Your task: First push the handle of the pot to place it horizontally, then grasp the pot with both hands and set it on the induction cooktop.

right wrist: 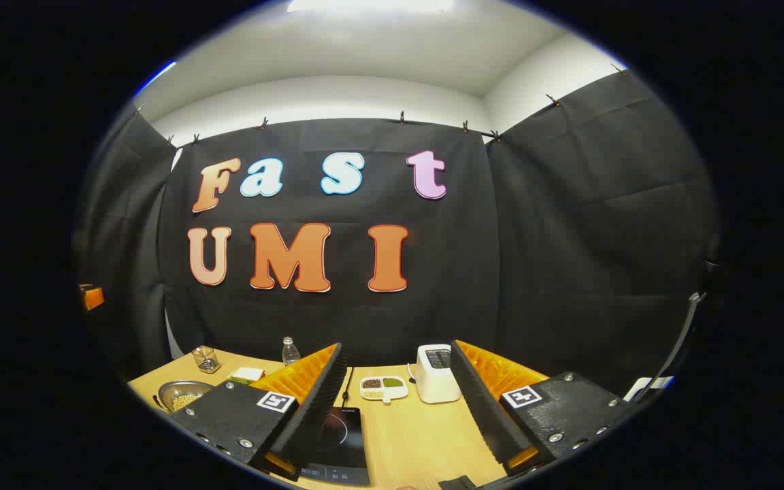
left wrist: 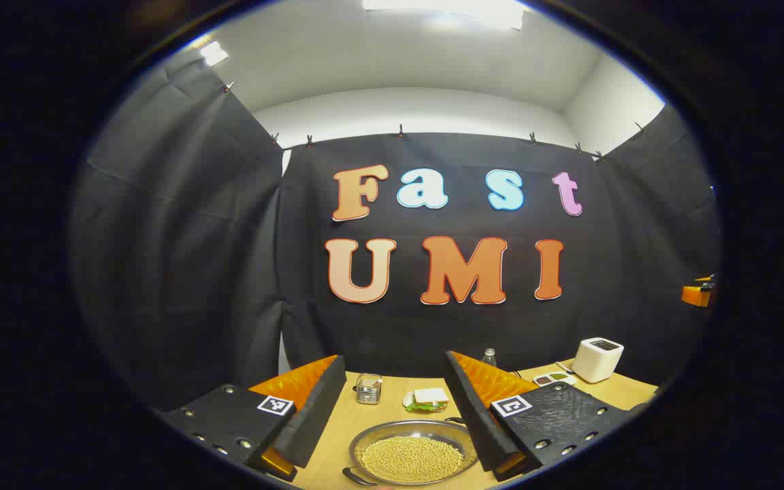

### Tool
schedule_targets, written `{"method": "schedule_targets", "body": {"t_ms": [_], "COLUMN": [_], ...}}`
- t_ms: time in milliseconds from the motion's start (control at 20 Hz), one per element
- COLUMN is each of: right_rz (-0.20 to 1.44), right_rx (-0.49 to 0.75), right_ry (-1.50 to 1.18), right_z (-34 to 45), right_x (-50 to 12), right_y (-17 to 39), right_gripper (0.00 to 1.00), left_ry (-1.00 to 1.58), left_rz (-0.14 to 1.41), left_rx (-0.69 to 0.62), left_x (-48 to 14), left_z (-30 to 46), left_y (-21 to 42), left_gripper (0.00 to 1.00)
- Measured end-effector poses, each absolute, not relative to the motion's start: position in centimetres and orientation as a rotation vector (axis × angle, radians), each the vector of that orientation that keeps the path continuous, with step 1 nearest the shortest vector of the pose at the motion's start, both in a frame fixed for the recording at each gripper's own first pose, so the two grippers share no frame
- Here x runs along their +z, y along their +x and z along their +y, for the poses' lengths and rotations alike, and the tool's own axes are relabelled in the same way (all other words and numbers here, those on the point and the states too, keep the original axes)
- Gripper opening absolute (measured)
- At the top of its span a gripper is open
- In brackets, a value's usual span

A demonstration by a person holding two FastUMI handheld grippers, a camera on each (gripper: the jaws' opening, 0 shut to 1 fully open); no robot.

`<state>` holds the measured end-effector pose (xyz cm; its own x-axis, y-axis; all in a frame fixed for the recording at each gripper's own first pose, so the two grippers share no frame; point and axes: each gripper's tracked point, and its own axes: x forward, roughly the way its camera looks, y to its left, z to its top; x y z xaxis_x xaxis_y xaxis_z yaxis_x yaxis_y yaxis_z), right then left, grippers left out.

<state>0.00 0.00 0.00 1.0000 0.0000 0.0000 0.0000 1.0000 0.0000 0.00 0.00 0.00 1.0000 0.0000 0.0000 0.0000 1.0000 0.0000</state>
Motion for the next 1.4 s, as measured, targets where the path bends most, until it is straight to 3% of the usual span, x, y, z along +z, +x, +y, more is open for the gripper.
{"method": "schedule_targets", "body": {"t_ms": [1250,1400], "right_rz": [-0.001,0.003], "right_rx": [-0.004,-0.006], "right_ry": [0.021,0.017], "right_z": [-0.9,-0.8], "right_x": [-0.6,-0.7], "right_y": [0.8,1.1], "right_gripper": [0.95,0.95], "left_ry": [0.032,0.047], "left_rz": [-0.006,0.003], "left_rx": [0.01,0.005], "left_x": [0.1,-0.2], "left_z": [-0.1,-0.1], "left_y": [0.8,0.9], "left_gripper": [0.93,0.73]}}
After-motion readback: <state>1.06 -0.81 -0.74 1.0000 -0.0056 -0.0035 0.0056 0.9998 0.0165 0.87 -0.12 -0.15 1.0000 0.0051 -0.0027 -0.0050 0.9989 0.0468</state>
